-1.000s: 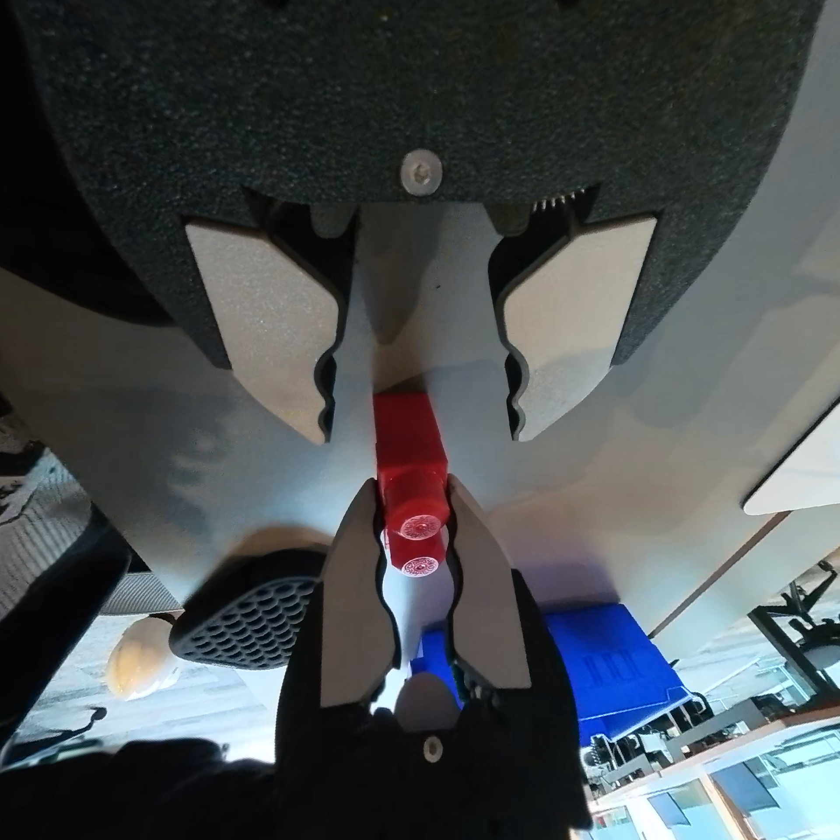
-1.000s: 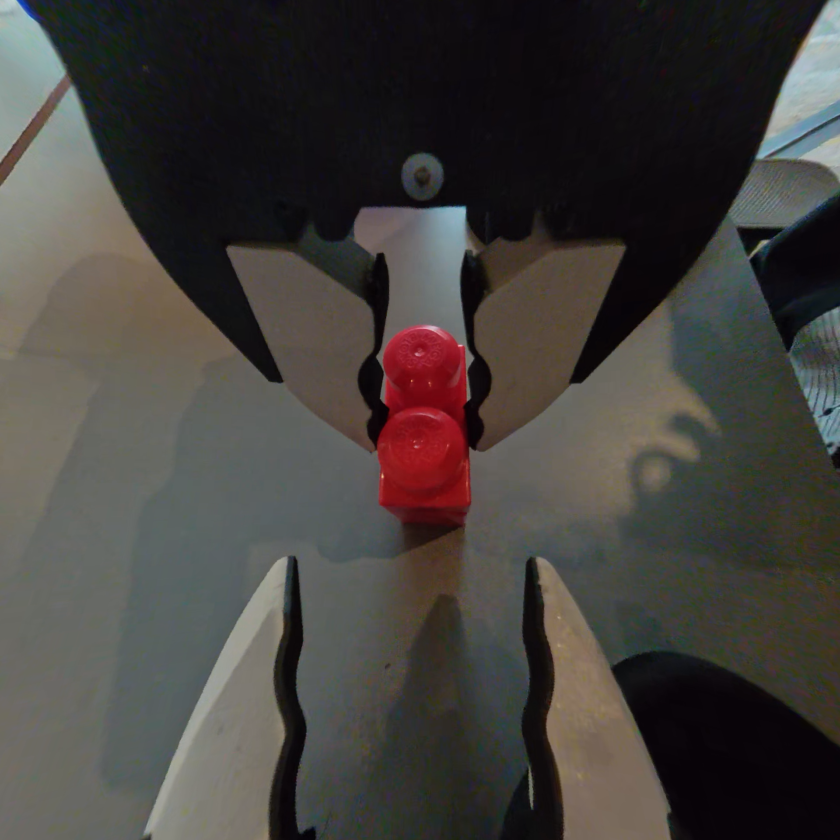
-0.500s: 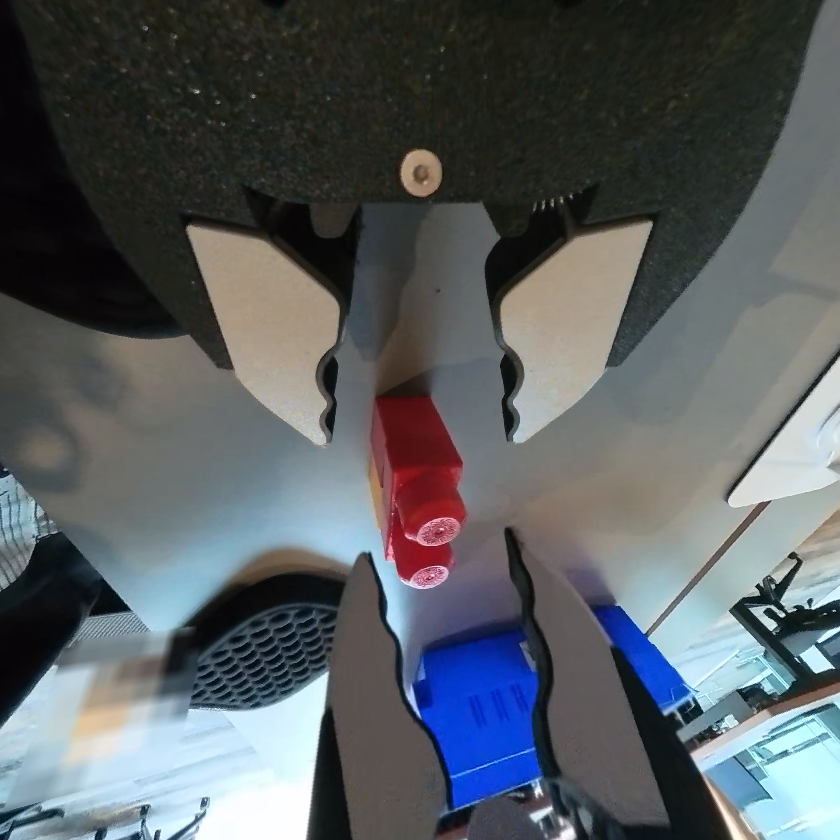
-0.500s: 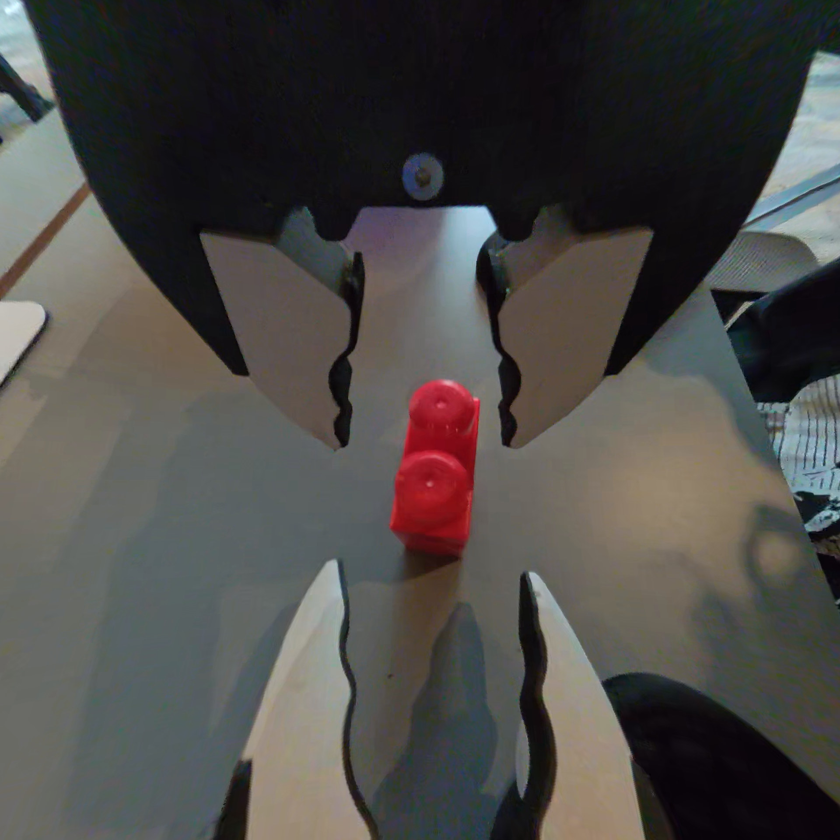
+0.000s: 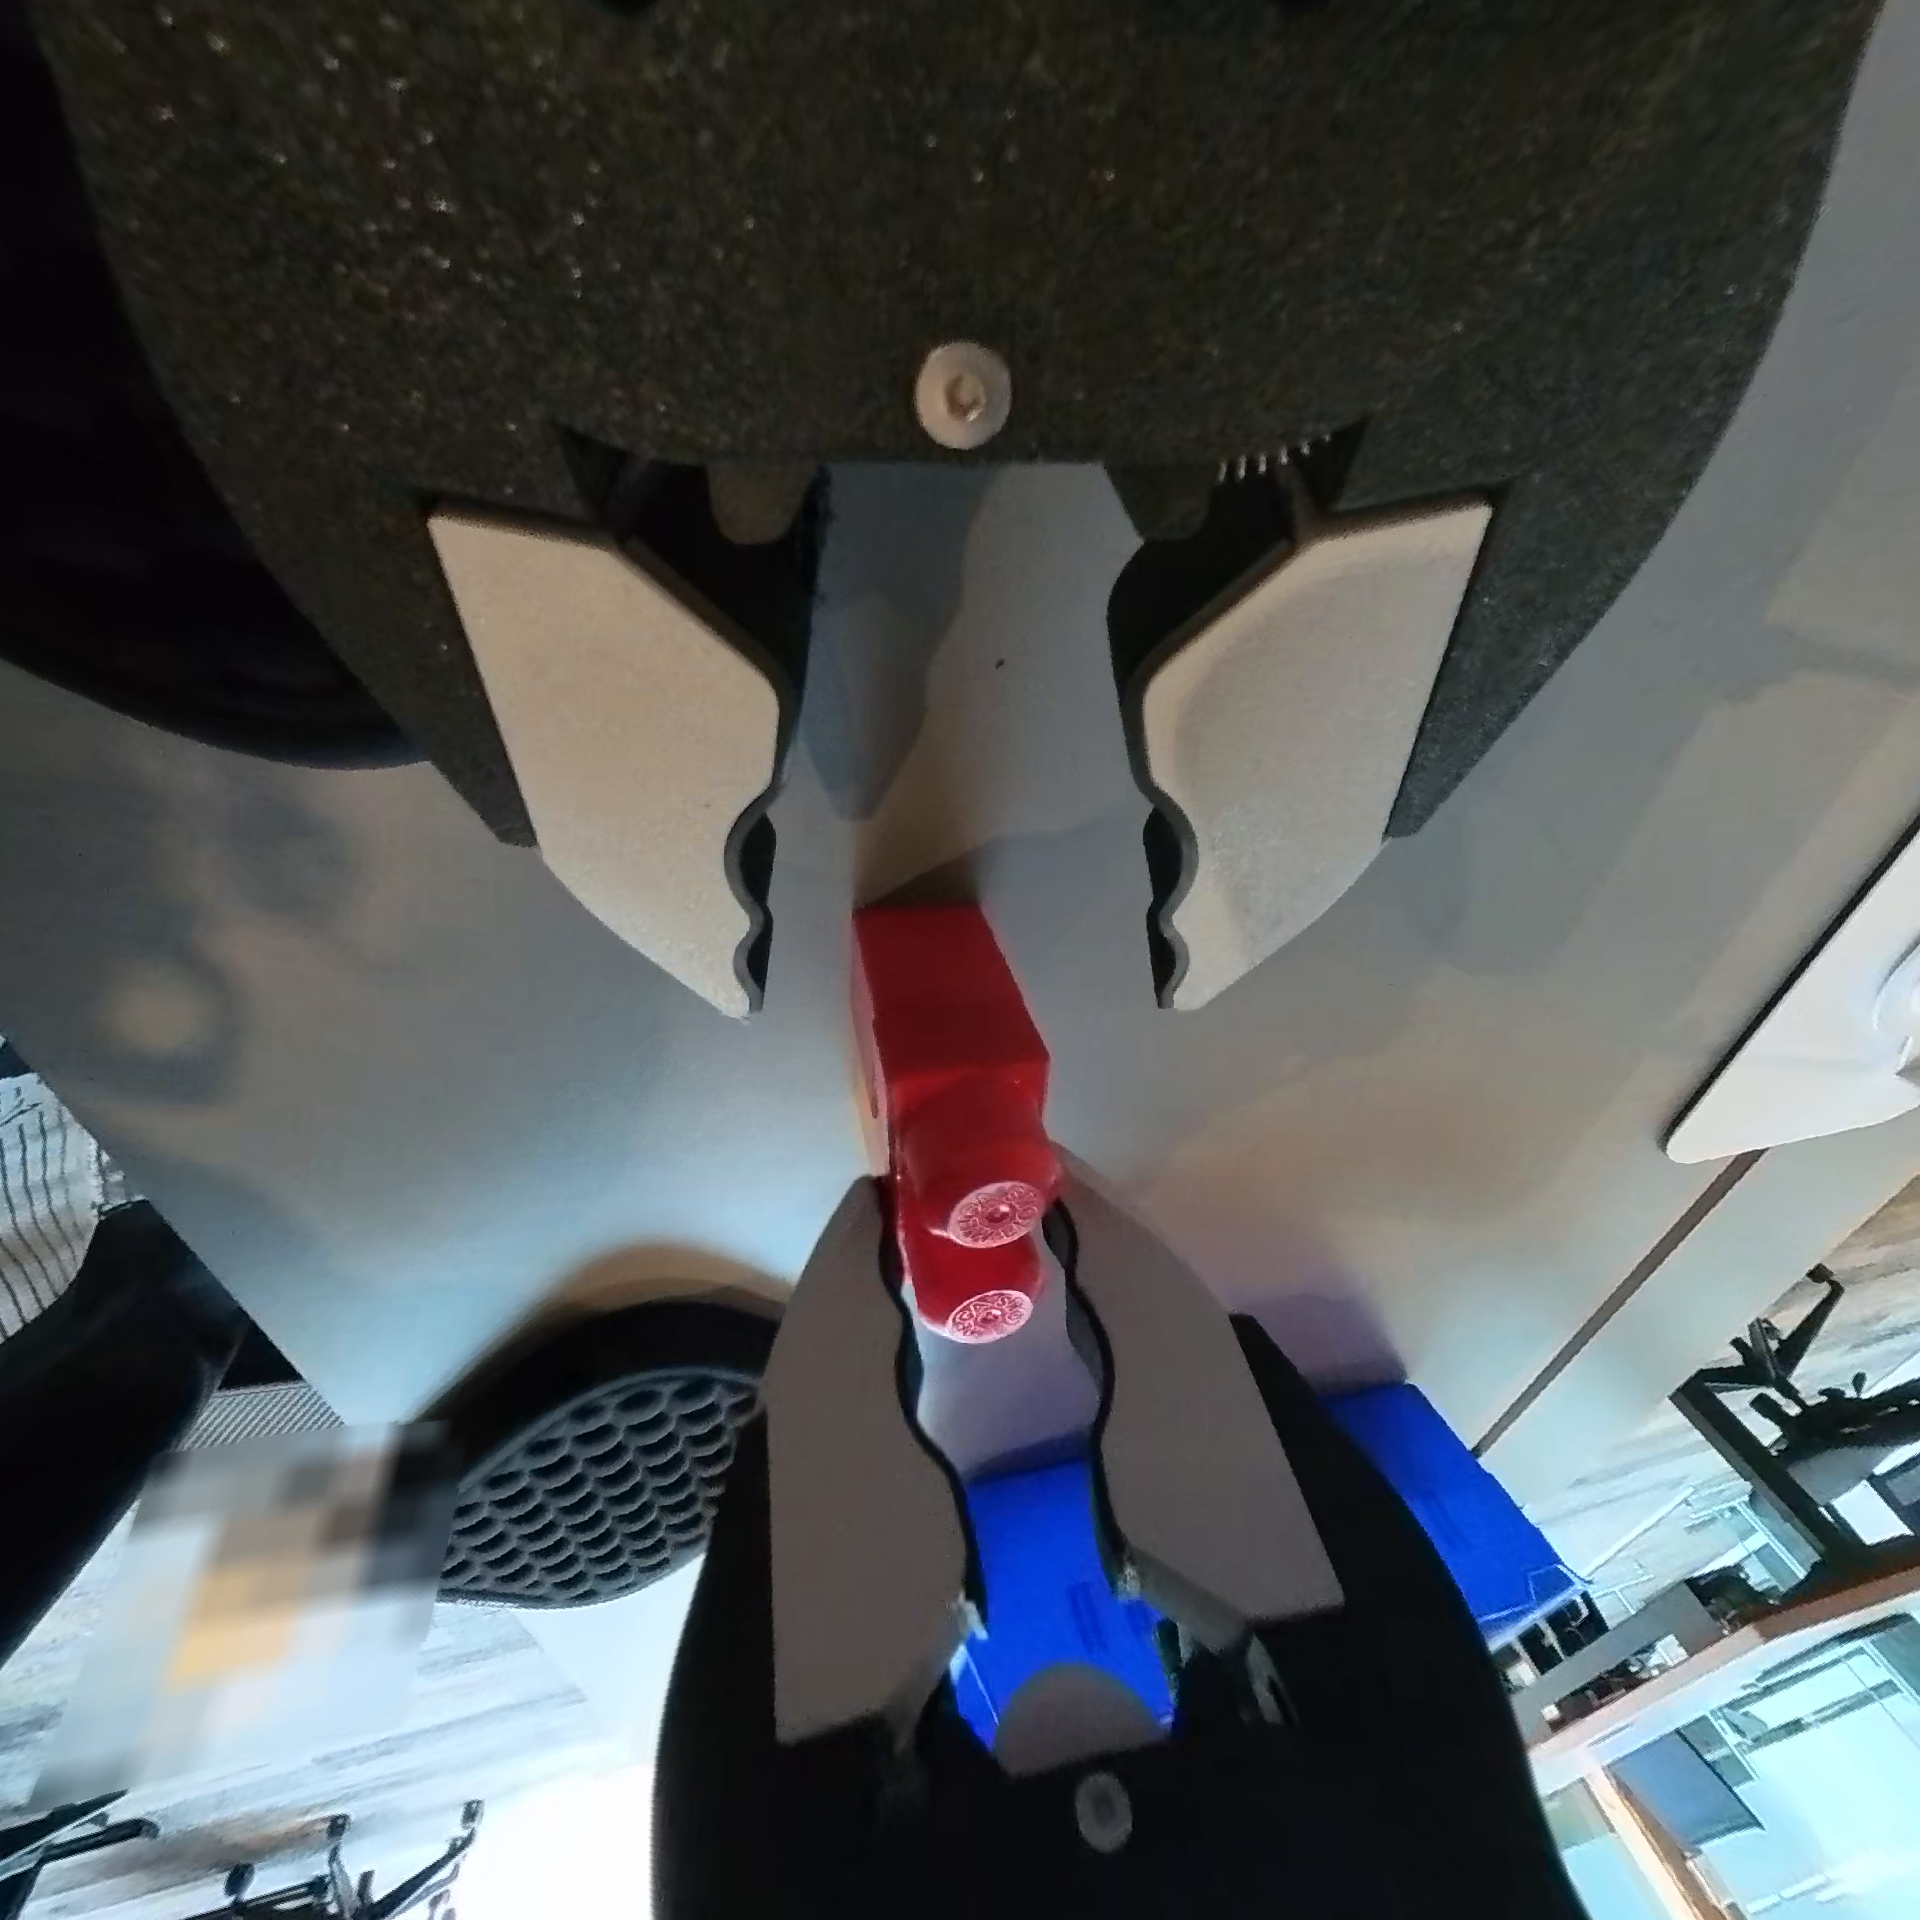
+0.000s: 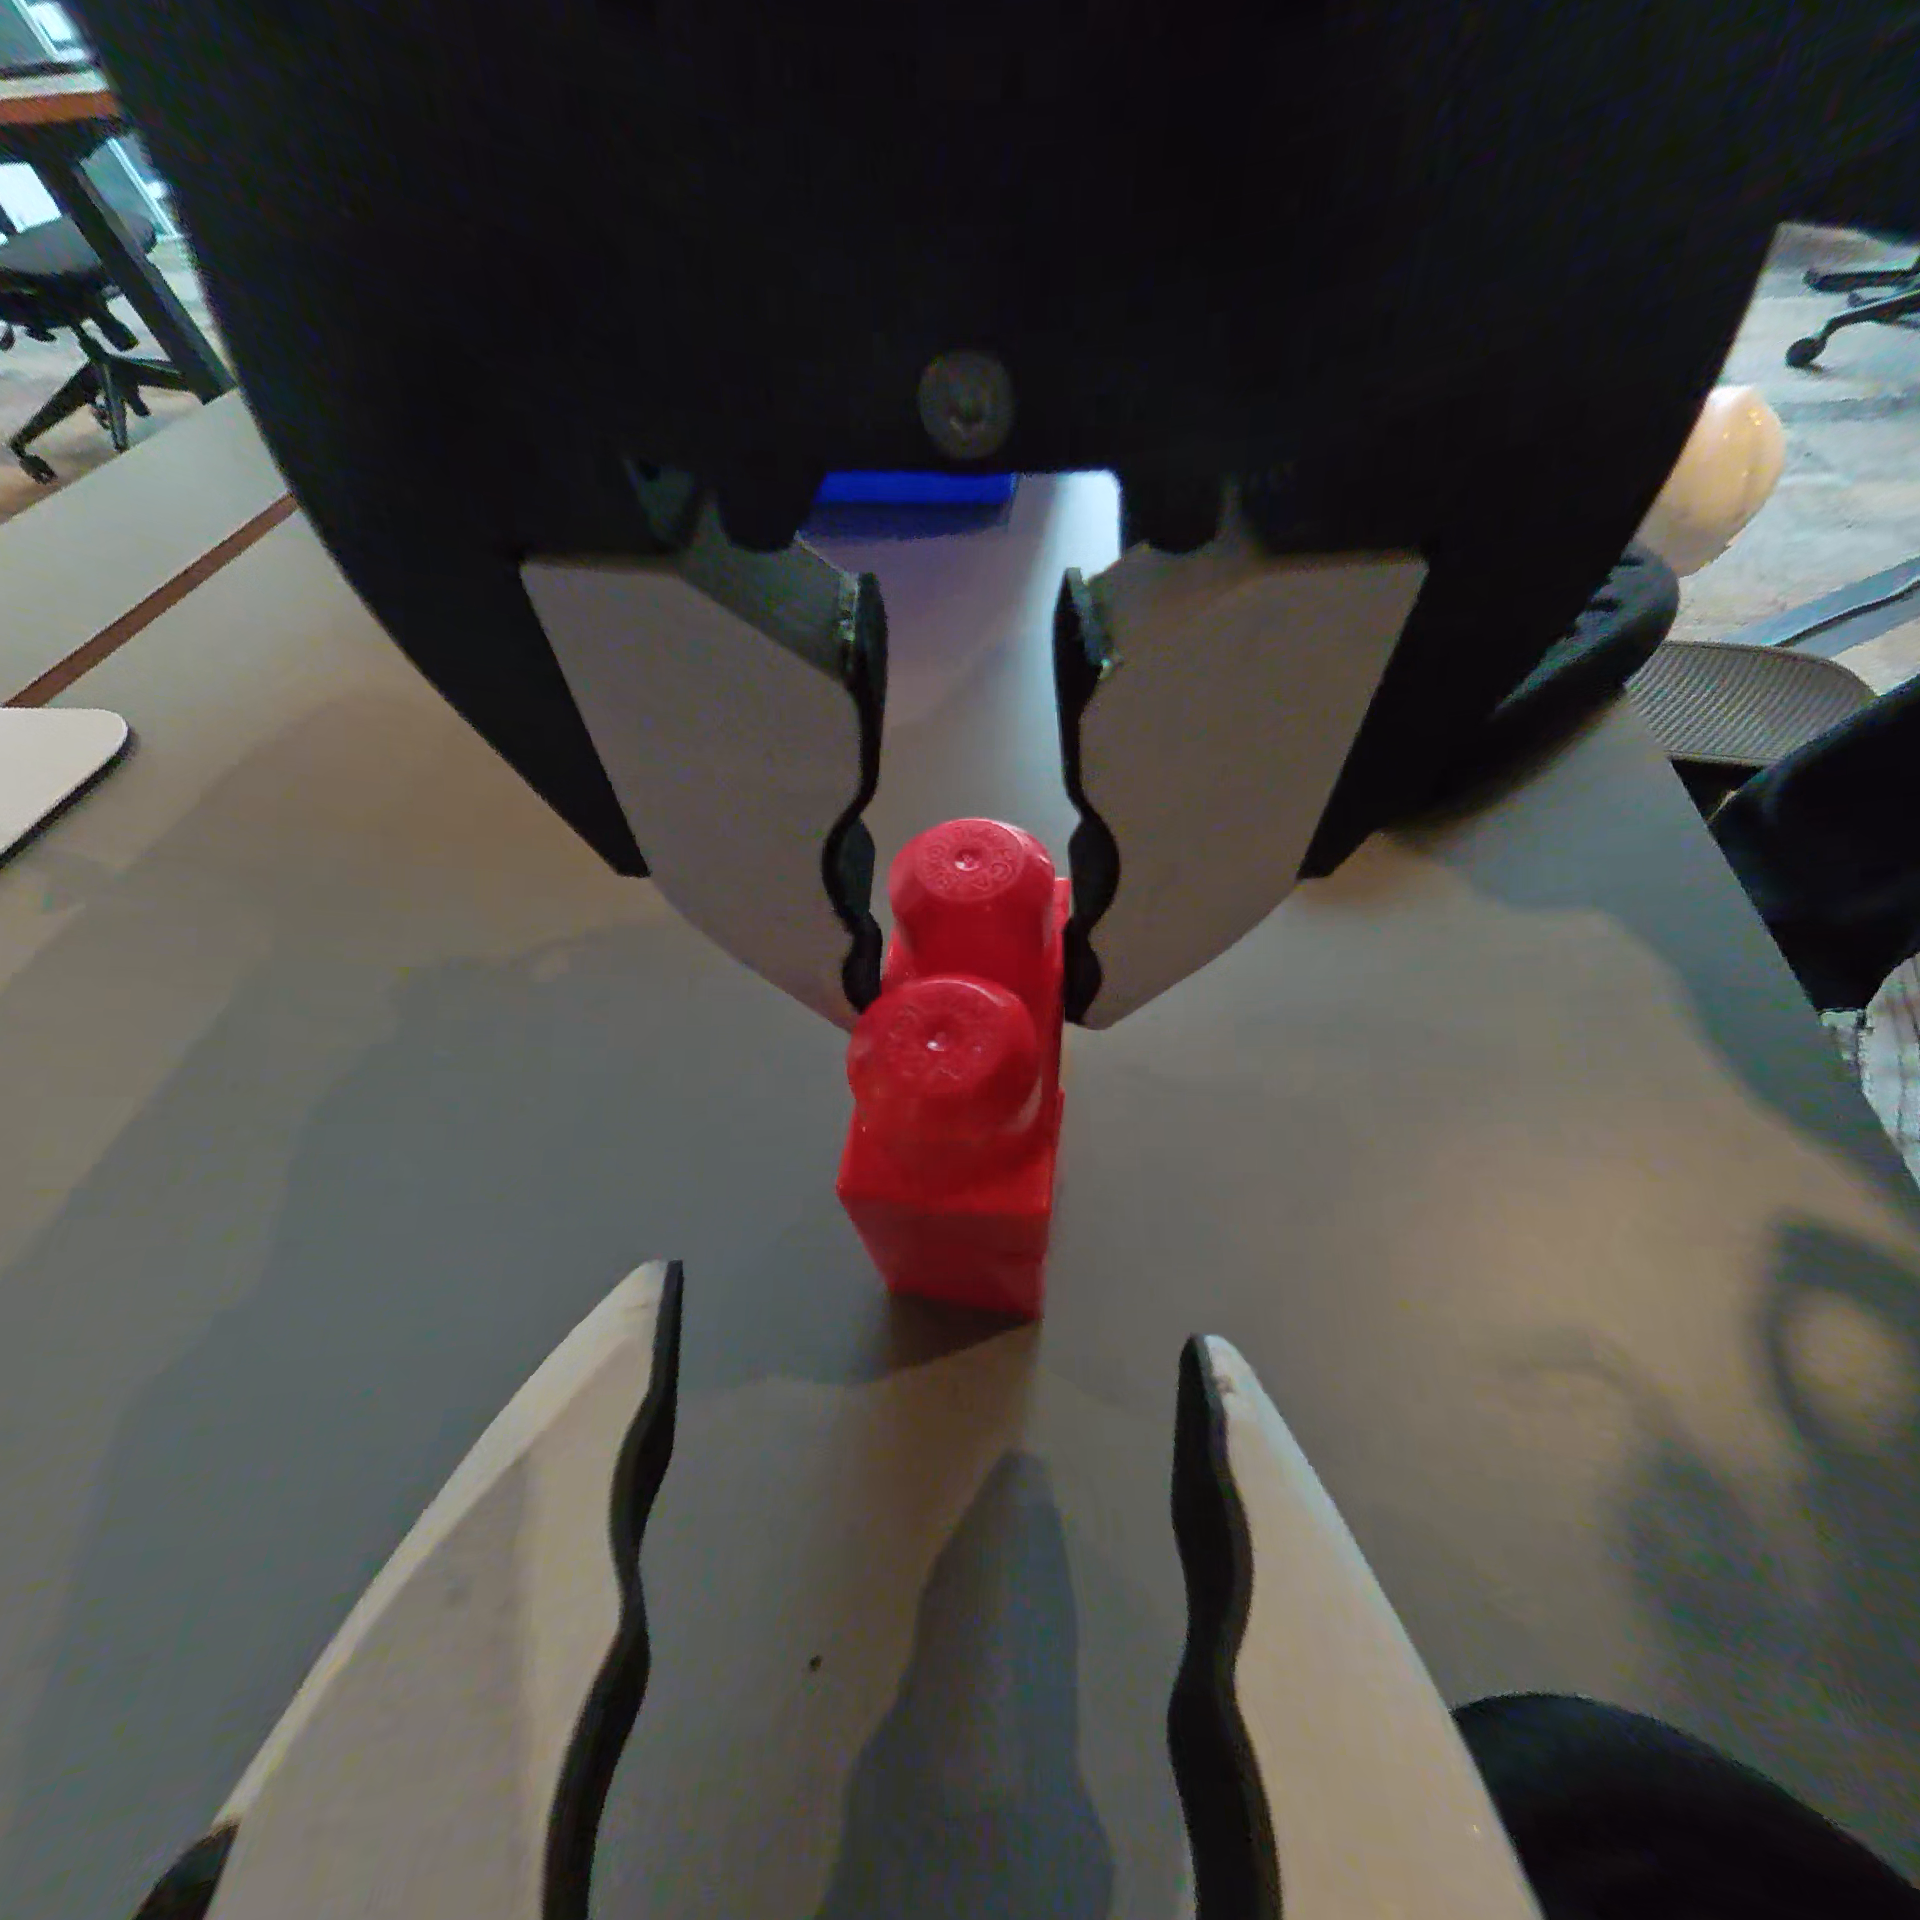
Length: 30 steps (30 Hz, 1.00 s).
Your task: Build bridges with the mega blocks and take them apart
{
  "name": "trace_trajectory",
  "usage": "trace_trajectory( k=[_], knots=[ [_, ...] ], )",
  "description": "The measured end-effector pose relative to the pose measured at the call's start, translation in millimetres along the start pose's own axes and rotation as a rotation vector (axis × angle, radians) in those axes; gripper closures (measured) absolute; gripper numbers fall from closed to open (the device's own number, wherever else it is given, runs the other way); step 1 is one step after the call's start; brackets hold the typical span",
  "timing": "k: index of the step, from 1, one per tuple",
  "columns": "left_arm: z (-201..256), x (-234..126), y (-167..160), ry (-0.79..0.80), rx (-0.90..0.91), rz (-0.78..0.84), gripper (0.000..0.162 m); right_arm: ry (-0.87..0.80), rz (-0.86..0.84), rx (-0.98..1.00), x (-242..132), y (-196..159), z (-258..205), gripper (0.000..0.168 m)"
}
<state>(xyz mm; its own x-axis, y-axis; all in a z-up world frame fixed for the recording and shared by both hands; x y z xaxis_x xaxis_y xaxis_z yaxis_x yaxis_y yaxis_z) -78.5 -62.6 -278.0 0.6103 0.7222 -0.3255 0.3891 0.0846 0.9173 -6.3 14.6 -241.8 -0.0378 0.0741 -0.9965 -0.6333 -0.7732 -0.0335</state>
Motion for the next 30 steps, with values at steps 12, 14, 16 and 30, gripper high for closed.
trace_trajectory(
  k=[12, 14, 16, 30],
  knots=[
    [-1.4, -0.5, 0.1, 0.01, -0.011, 0.005, 0.092, -0.097, 0.061, 0.253, -72.1, -88.8, 20.3, 0.135],
    [-1.4, -0.4, 0.1, 0.012, -0.011, 0.004, 0.092, -0.13, 0.036, 0.354, -87.7, -126.1, 25.9, 0.135],
    [-1.6, -0.5, 0.2, 0.014, -0.013, 0.006, 0.092, -0.156, 0.003, 0.473, -100.4, -167.6, 30.1, 0.135],
    [-3.5, -2.1, 1.0, 0.025, -0.028, 0.024, 0.093, -0.145, -0.052, 1.024, -80.4, -353.7, 6.8, 0.135]
  ],
)
Point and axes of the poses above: each gripper's, where its closed fingertips meet, x out along the fingers, y out of its top, z = x × y across the jaws, the point moved 7 cm from there along -x, back along the fingers, and after that the axes turned 1 degree about z, right-handed, at the moved point
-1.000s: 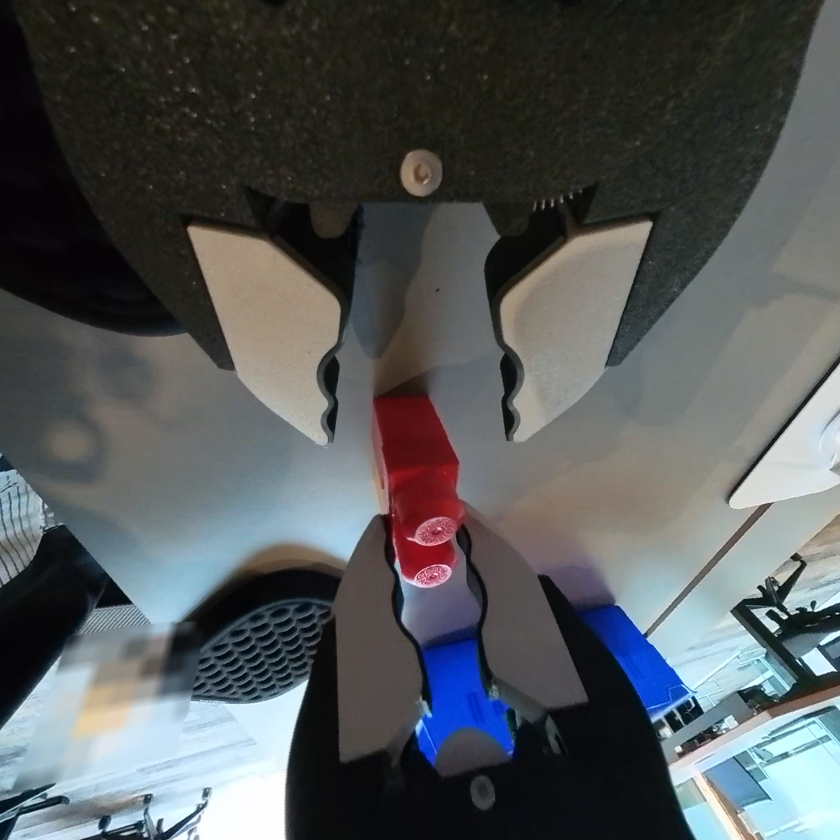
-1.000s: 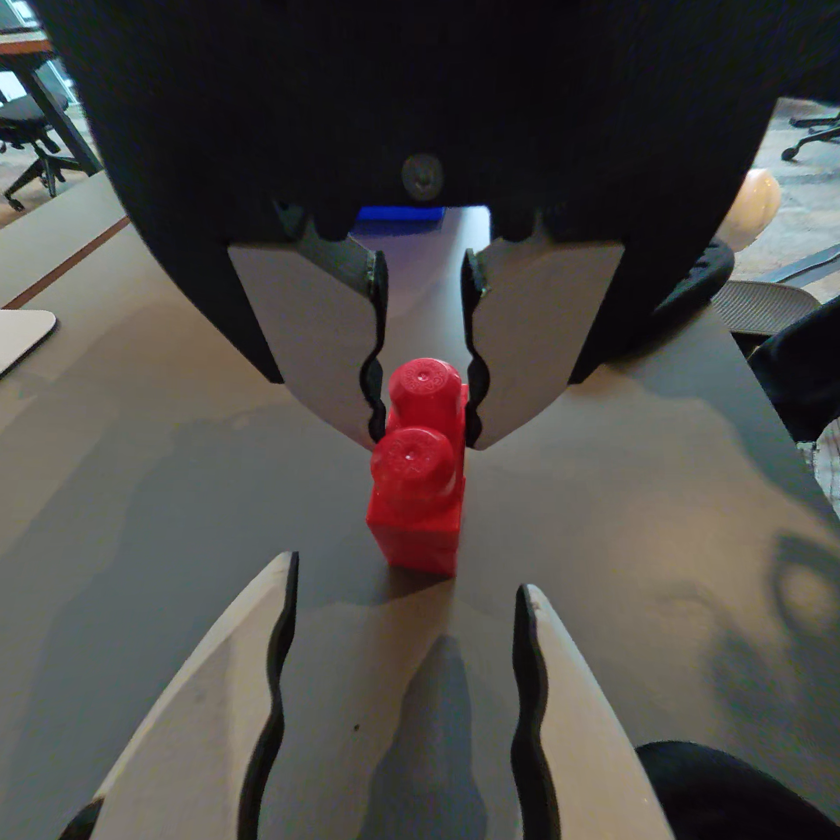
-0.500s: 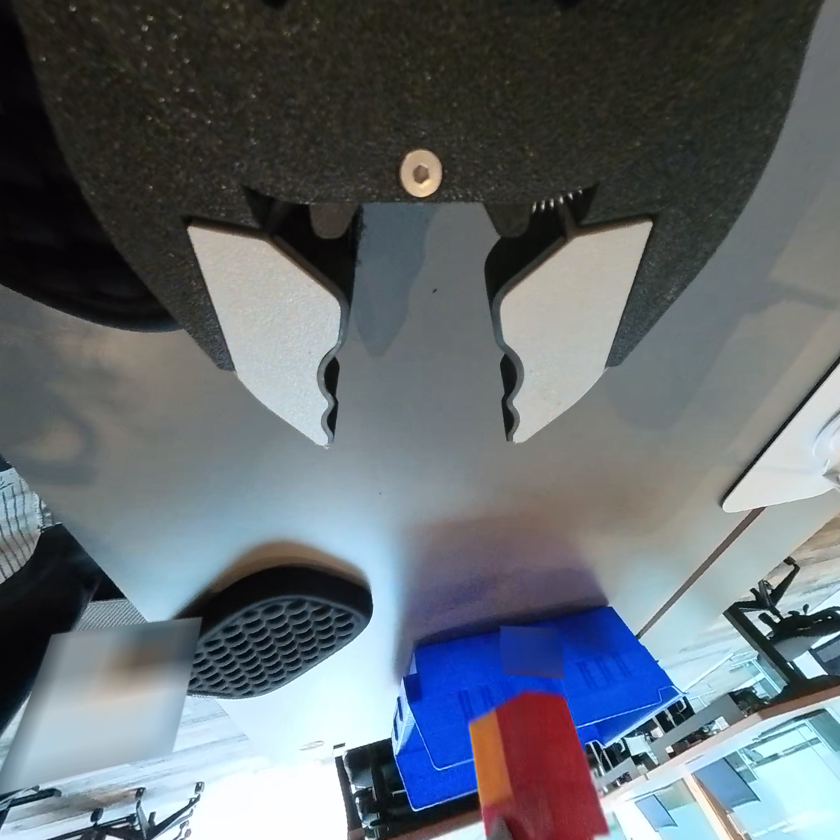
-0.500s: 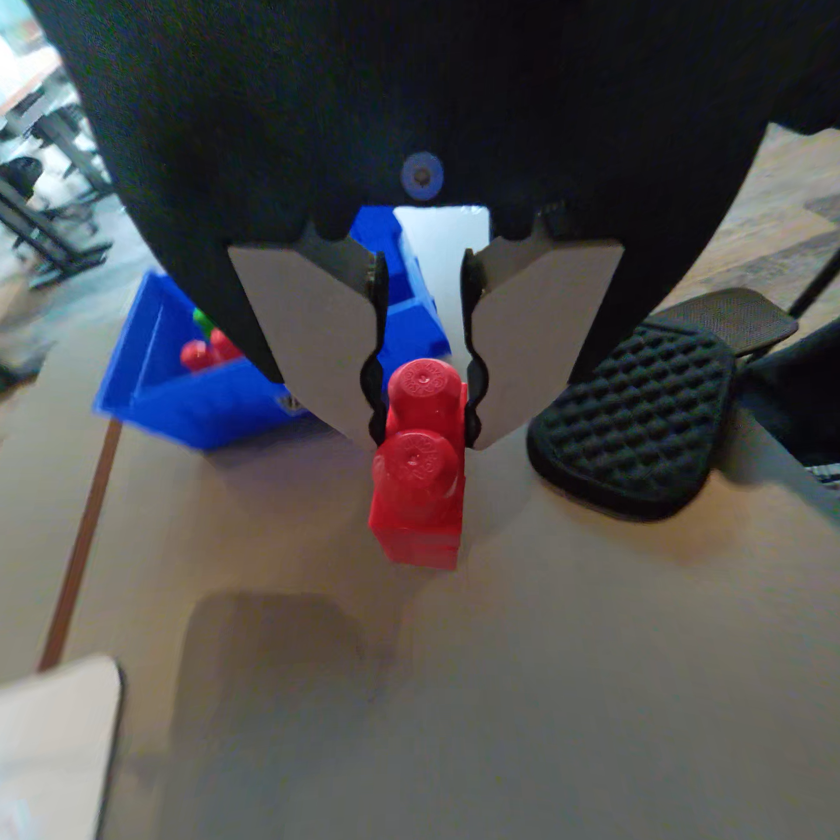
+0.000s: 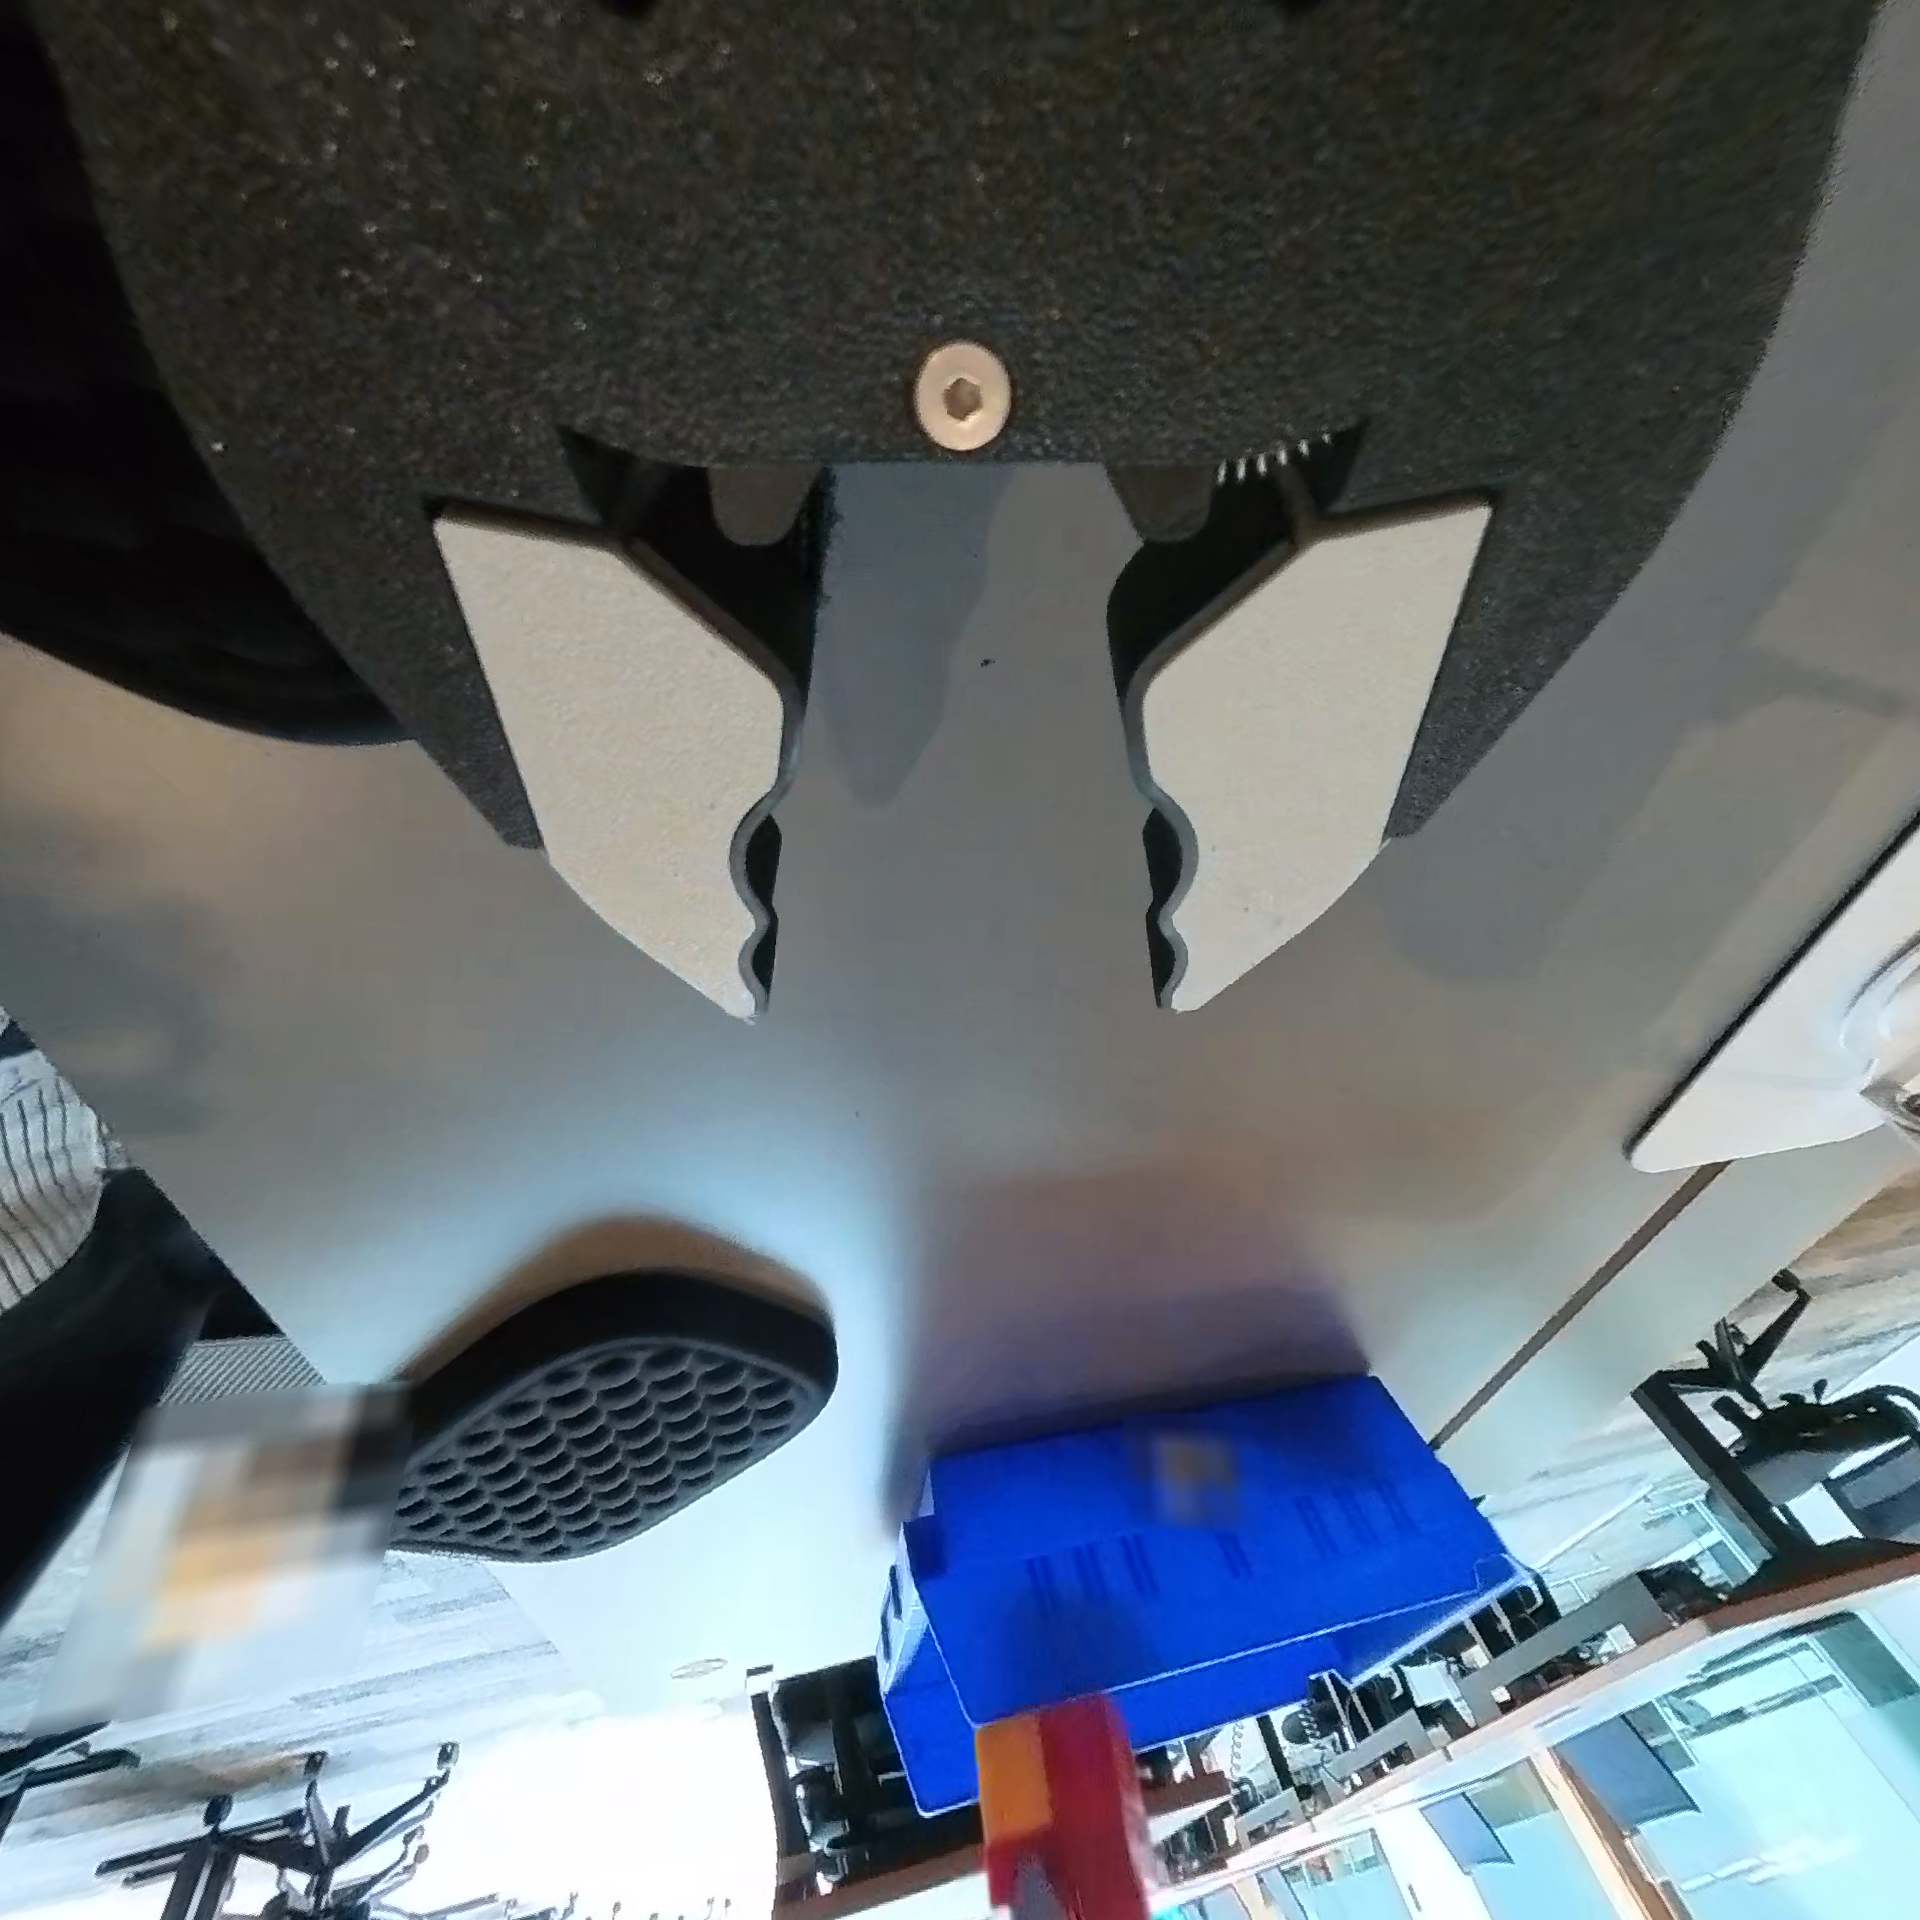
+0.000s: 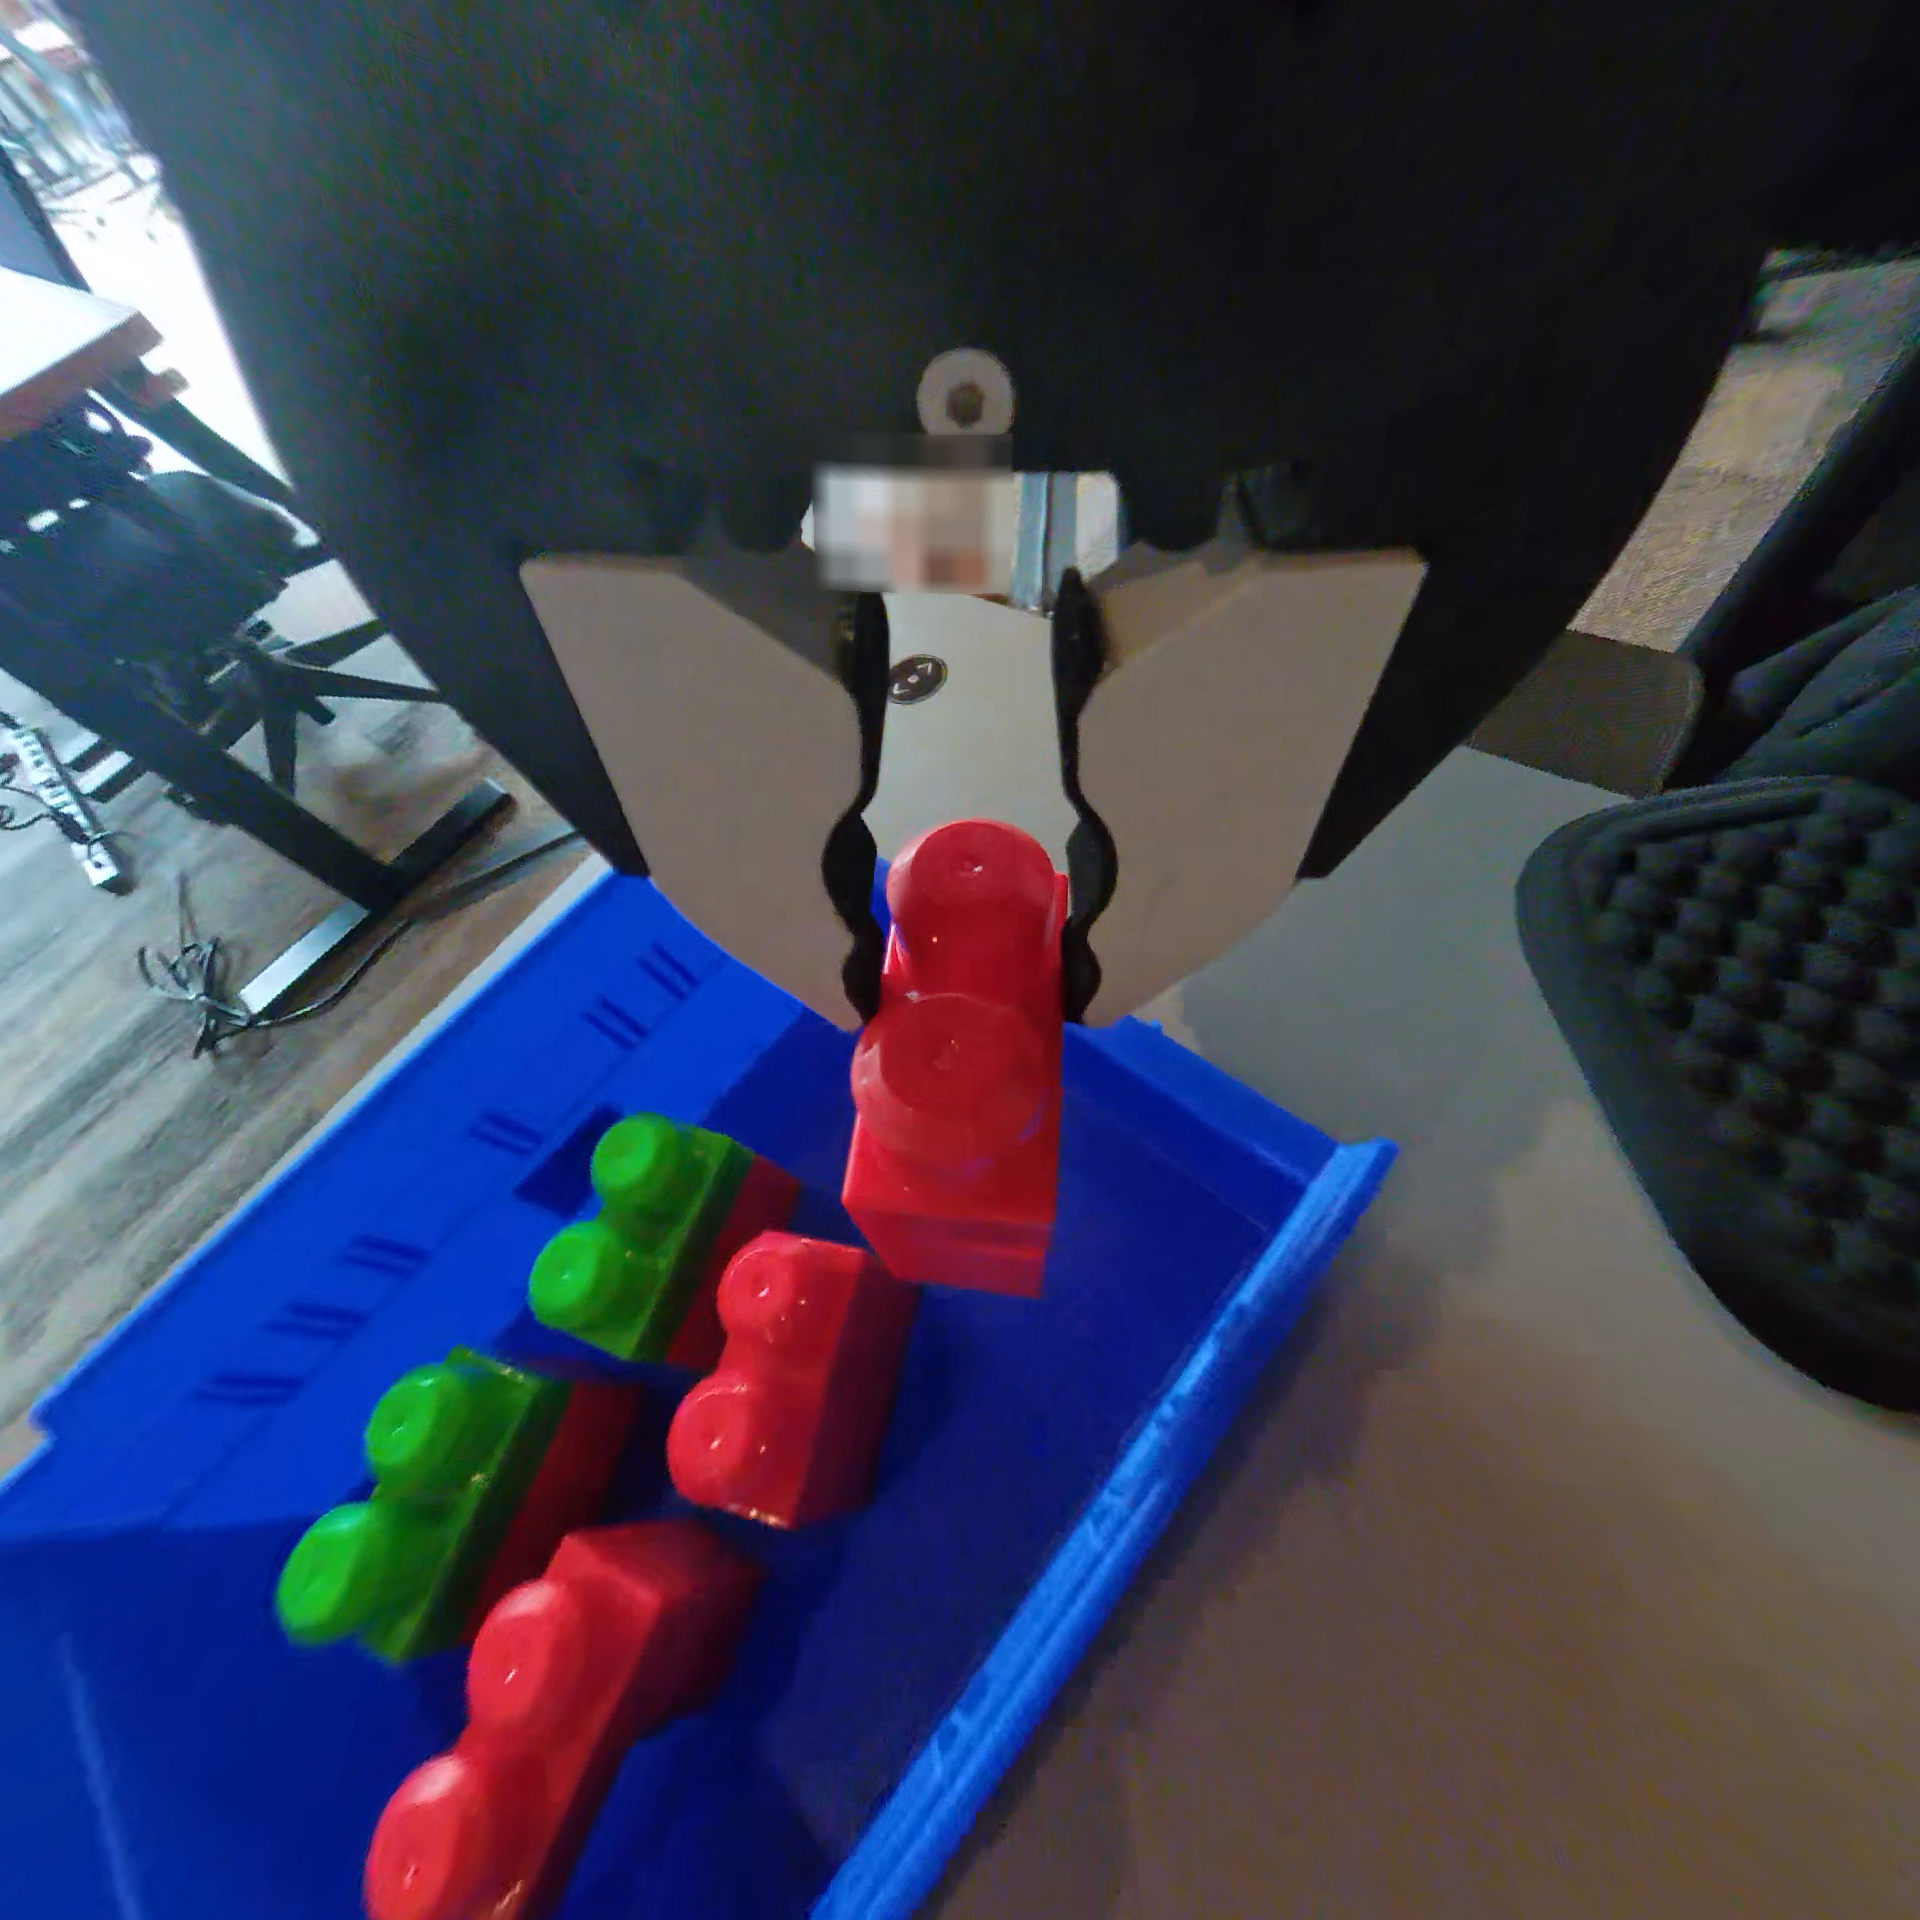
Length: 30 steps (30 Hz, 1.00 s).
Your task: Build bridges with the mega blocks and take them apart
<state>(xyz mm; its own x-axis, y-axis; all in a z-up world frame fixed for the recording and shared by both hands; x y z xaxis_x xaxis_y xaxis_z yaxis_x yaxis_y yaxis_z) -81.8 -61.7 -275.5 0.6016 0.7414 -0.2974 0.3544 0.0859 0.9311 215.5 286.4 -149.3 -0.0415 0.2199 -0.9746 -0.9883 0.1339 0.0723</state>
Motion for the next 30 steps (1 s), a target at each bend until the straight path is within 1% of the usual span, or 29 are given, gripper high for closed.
trace_trajectory(
  k=[6, 11, 19, 30],
  knots=[
    [-0.8, 0.0, 0.0, 0.005, -0.006, 0.001, 0.093, 0.045, -0.022, 0.05, 45.6, 1.8, 4.6, 0.135],
    [-1.8, -0.8, 0.3, 0.007, -0.017, 0.009, 0.093, 0.072, -0.024, 0.08, 66.8, 11.8, 5.2, 0.135],
    [0.8, 1.1, -0.5, -0.001, 0.008, -0.011, 0.093, 0.084, -0.032, 0.092, 83.4, 18.9, 2.3, 0.135],
    [0.6, 0.8, -0.4, 0.002, 0.008, -0.008, 0.094, 0.097, -0.035, 0.102, 95.2, 22.5, 0.9, 0.135]
  ],
)
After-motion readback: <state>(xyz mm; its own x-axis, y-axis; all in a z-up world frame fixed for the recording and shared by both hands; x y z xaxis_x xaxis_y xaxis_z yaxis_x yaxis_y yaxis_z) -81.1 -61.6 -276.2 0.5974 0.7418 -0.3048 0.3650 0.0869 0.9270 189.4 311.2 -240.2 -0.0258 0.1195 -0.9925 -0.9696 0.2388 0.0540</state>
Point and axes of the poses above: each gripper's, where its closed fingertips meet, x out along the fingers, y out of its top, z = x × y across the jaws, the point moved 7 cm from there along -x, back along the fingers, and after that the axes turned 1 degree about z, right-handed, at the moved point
